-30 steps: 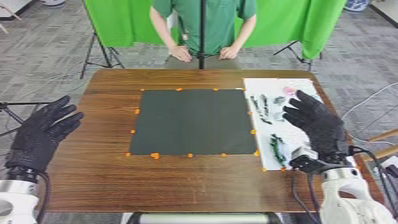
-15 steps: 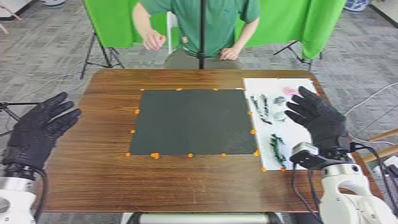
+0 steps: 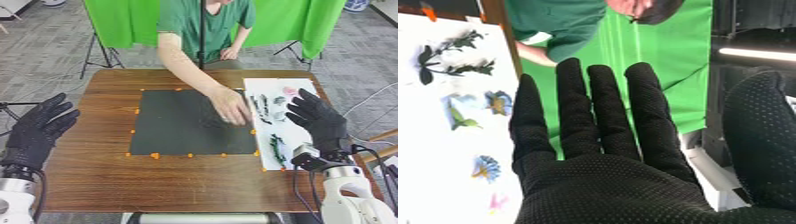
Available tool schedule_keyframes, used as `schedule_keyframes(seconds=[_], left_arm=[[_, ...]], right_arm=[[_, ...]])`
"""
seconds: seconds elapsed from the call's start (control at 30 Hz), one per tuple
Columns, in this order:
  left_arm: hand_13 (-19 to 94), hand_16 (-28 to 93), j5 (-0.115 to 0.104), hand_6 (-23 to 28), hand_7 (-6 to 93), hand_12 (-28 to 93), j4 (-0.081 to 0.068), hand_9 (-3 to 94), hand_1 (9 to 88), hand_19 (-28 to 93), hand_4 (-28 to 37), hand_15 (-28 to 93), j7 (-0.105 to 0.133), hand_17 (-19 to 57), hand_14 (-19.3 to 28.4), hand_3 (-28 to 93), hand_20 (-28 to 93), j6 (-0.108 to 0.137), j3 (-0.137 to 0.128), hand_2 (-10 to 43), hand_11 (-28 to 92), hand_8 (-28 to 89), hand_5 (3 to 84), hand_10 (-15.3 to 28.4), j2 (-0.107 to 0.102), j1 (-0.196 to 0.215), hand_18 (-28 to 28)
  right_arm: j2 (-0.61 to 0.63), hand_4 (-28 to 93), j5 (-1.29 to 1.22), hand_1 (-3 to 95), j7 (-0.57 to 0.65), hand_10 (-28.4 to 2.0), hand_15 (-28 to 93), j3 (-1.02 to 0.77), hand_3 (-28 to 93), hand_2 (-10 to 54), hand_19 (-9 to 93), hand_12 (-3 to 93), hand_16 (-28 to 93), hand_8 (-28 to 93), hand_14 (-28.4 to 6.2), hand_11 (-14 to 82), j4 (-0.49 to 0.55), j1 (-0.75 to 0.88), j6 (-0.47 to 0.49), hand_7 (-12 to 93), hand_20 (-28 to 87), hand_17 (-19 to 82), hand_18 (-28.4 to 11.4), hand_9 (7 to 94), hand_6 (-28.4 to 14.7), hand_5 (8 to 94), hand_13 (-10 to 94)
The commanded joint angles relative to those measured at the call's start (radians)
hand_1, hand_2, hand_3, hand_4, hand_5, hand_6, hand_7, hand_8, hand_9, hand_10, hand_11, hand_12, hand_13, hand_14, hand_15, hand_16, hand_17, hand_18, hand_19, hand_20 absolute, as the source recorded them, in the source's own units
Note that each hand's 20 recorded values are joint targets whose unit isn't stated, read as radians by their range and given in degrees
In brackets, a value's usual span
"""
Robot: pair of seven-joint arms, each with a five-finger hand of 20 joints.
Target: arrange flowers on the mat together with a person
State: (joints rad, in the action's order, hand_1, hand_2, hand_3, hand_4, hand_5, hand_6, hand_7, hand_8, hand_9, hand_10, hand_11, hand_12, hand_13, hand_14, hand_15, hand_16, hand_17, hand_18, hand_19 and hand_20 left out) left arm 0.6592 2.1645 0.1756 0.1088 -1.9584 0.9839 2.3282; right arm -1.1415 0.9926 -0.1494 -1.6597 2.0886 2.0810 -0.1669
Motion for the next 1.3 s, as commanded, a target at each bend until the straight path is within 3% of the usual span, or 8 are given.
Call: schedule_keyframes(seconds=[0.03,0.23,0.4,0.57,0.73,0.97,1.17,1.3], left_arm=[[31,3,-0.004,4.3,16.9,17,0.001,32.6,27.3,38,-20.5,25,-0.006,-4.0,15.9,68,12,0.010,-0.006,-1.7,22,-7,37.5,12.9,0.016,0.027,21.4],[31,3,-0.001,4.4,16.9,17,-0.008,32.7,27.2,38,-20.5,25,-0.007,-4.0,15.8,68,12,0.001,0.007,-1.7,22,-7,37.5,13.1,-0.007,-0.004,21.4],[31,3,-0.005,4.4,17.0,17,0.006,32.7,27.2,38,-20.4,25,-0.004,-4.0,15.8,68,12,0.011,-0.005,-1.7,22,-7,37.6,13.0,0.018,0.037,21.4],[31,3,0.000,4.4,17.0,17,-0.004,32.7,27.2,38,-20.4,25,-0.003,-4.0,15.9,68,12,-0.001,0.001,-1.7,22,-7,37.6,13.1,-0.002,0.006,21.4],[31,3,-0.005,4.4,16.9,17,0.005,32.7,27.1,38,-20.5,25,-0.007,-4.0,15.8,68,12,0.011,-0.007,-1.7,22,-7,37.6,13.1,0.017,0.035,21.4],[31,3,-0.003,4.4,16.9,17,-0.007,32.8,27.2,38,-20.5,25,-0.005,-4.0,15.8,68,12,0.000,0.007,-1.6,22,-7,37.7,13.1,0.001,0.002,21.5],[31,3,-0.006,4.4,16.9,17,0.002,32.8,26.8,38,-20.7,25,-0.006,-4.0,15.9,68,12,0.010,-0.008,-1.7,22,-7,37.6,13.1,0.011,0.028,21.4],[31,3,-0.005,4.4,16.8,17,-0.004,32.8,26.7,38,-20.8,25,-0.006,-4.0,15.8,68,12,0.004,-0.003,-1.7,22,-7,37.7,13.1,0.005,0.015,21.4]], right_arm=[[-0.015,-25,0.012,13.1,-0.008,-14.7,14,-0.017,86,8.9,38,19.6,28,-10,-13.5,7.1,0.009,0.028,0.037,14,20,7,-22.3,41.7,-3.9,41.8,35],[-0.014,-25,0.001,13.1,-0.022,-14.7,14,-0.043,86,8.9,38,19.6,28,-10,-13.5,7.1,0.011,0.042,0.026,14,20,7,-22.3,41.6,-3.9,41.9,35],[-0.007,-25,0.014,13.1,0.000,-14.7,14,-0.006,86,8.9,38,19.6,28,-10,-13.5,7.2,0.011,0.020,0.012,14,20,7,-22.3,41.7,-3.9,41.8,35],[-0.006,-25,0.004,13.0,-0.010,-14.8,14,-0.020,86,8.9,38,19.5,28,-10,-13.6,7.1,0.013,0.026,0.003,14,20,7,-22.3,41.7,-3.9,41.9,35],[-0.008,-25,0.009,13.0,0.001,-14.7,14,0.000,86,8.9,38,19.5,28,-10,-13.5,7.1,0.010,0.015,0.001,14,20,7,-22.3,41.7,-3.9,41.9,35],[0.001,-25,0.007,13.0,0.000,-14.7,14,0.007,86,8.9,38,19.5,28,-10,-13.6,7.1,0.006,-0.004,-0.020,14,20,7,-22.3,41.7,-3.8,41.9,35],[-0.002,-25,0.010,13.0,0.003,-14.7,14,0.013,86,8.9,38,19.6,28,-10,-13.5,7.1,0.004,-0.003,-0.006,14,20,7,-22.3,41.8,-3.9,41.9,35],[0.002,-25,0.008,13.1,0.003,-14.8,14,0.005,86,8.9,38,19.5,28,-10,-13.5,7.1,0.005,0.000,-0.010,14,20,7,-22.3,41.8,-3.9,41.9,35]])
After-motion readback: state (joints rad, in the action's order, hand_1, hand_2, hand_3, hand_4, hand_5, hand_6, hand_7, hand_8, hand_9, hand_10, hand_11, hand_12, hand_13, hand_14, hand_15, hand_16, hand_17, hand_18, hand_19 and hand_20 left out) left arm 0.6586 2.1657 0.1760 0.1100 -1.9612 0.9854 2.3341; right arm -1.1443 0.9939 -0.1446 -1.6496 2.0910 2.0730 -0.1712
